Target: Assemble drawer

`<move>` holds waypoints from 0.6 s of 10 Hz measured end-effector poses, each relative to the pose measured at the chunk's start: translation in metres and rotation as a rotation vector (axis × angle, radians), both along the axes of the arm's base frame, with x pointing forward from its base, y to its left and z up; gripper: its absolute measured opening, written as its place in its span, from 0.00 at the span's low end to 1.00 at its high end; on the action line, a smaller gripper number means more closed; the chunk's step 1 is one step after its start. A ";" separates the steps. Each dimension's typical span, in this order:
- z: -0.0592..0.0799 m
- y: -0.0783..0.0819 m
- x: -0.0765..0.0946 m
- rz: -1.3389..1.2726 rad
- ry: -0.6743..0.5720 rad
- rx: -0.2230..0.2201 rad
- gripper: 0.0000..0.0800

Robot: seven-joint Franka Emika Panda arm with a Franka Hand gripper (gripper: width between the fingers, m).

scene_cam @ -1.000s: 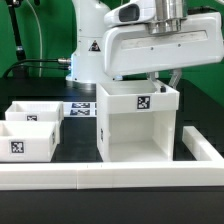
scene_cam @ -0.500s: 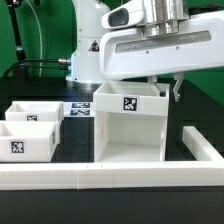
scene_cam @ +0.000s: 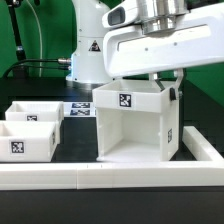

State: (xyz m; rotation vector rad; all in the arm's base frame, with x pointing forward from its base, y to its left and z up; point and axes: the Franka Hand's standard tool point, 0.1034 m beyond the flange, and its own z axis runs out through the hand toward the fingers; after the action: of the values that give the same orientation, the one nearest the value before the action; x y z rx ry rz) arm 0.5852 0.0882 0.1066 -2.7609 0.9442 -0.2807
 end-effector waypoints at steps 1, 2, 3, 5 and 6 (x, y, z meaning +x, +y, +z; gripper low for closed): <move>0.000 -0.002 0.001 -0.064 -0.002 0.016 0.06; 0.003 -0.002 0.008 -0.182 -0.012 0.052 0.06; 0.006 0.004 0.012 -0.249 -0.023 0.072 0.06; 0.008 0.006 0.013 -0.347 -0.014 0.113 0.06; 0.009 0.007 0.013 -0.401 -0.007 0.137 0.06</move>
Offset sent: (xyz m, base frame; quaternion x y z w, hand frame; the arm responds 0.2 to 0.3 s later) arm 0.0000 0.0000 0.0000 0.0000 0.0000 0.1296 0.9916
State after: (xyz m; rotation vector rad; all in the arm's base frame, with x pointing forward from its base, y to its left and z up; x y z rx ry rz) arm 0.5985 0.0957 0.1156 -2.4286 1.4538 -0.2744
